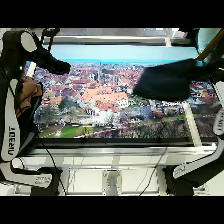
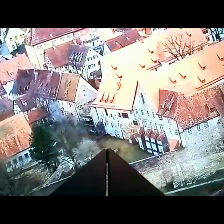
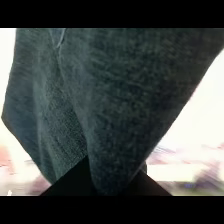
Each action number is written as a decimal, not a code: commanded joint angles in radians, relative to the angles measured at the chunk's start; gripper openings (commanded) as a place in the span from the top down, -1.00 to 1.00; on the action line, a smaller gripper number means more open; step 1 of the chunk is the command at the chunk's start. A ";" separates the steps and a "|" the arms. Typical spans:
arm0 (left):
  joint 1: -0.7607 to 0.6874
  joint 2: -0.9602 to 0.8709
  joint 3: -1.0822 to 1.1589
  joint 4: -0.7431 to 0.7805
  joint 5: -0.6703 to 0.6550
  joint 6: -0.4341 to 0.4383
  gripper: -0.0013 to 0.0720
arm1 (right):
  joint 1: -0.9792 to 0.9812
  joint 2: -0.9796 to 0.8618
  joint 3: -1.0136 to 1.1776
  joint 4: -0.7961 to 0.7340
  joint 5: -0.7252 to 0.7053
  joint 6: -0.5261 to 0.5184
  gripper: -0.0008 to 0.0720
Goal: Fold the clothes and pants, and hang the long-sleeved shirts on hangers.
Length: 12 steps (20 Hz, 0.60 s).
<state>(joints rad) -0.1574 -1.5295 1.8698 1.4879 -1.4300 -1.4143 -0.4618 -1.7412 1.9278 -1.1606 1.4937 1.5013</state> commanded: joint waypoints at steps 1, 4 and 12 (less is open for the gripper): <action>-0.001 -0.001 0.000 0.001 0.000 -0.035 0.93 | -0.265 0.120 -0.077 -0.131 0.058 0.000 0.86; -0.001 -0.002 0.000 0.001 0.001 -0.038 0.93 | -0.475 0.242 -0.274 -0.164 -0.018 0.000 0.86; -0.001 -0.002 0.000 0.001 0.000 -0.038 0.93 | -0.920 0.529 -0.840 -0.179 -0.268 -0.026 0.71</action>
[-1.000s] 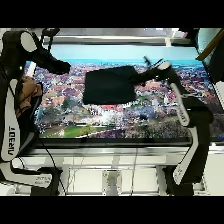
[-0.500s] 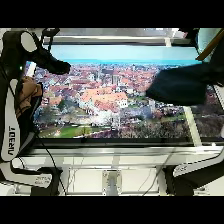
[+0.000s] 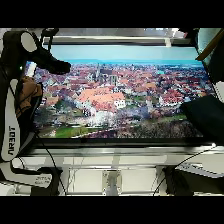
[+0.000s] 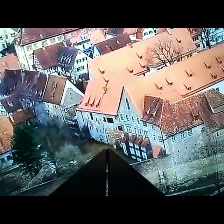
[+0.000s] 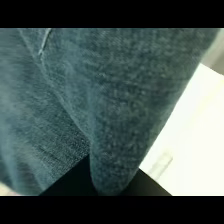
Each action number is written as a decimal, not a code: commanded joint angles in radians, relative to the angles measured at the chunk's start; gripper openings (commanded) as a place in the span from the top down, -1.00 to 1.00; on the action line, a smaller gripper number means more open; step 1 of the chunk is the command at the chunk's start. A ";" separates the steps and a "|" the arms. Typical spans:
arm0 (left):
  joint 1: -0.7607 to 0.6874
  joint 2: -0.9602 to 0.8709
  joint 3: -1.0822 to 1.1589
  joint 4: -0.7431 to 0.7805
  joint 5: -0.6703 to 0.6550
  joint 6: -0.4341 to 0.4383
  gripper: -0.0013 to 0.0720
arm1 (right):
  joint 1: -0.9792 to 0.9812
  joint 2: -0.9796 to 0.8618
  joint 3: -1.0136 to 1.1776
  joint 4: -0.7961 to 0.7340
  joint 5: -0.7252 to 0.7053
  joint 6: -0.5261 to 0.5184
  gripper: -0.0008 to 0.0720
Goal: Fold the clothes and pants, and hang the long-sleeved shirts on hangers.
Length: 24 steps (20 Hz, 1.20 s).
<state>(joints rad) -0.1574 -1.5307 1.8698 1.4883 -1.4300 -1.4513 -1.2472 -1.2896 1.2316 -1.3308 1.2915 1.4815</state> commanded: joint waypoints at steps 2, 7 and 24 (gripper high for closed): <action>-0.001 -0.001 0.000 0.001 0.000 0.000 0.93 | -0.177 0.112 -0.140 -0.001 -0.021 0.056 -0.45; -0.001 0.000 0.000 0.000 0.000 0.000 0.93 | -0.125 0.287 -0.060 0.429 -0.034 0.150 -0.71; -0.001 -0.001 0.000 0.000 -0.019 -0.002 0.93 | 0.967 0.503 -0.062 0.430 0.127 -0.153 0.86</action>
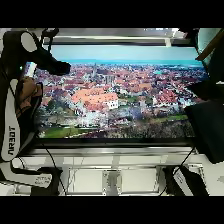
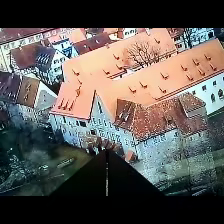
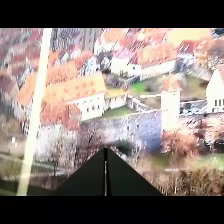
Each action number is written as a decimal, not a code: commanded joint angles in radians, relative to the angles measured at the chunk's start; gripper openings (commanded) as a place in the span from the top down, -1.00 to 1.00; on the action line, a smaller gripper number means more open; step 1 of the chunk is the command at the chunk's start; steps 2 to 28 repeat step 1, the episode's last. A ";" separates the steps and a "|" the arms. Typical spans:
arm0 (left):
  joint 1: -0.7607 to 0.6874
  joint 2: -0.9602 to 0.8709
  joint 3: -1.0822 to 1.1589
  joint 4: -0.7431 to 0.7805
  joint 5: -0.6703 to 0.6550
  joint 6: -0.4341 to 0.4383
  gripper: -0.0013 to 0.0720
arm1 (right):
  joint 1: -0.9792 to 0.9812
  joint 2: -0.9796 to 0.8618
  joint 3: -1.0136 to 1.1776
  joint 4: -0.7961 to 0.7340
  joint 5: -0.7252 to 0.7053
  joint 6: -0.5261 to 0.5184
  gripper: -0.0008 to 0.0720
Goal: Fold the clothes and pants, and hang the long-sleeved shirts on hangers.
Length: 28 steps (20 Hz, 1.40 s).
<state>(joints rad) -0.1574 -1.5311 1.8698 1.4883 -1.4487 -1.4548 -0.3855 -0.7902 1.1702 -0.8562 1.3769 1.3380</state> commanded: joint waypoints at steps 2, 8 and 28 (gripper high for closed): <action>-0.001 0.000 0.000 0.000 0.000 0.002 0.93 | 0.121 0.004 0.000 -0.045 0.048 -0.009 0.86; -0.001 0.000 0.000 0.000 0.000 0.002 0.93 | 0.121 0.004 0.000 -0.045 0.048 -0.009 0.86; -0.001 0.000 0.000 0.000 0.000 0.002 0.93 | 0.121 0.004 0.000 -0.045 0.048 -0.009 0.86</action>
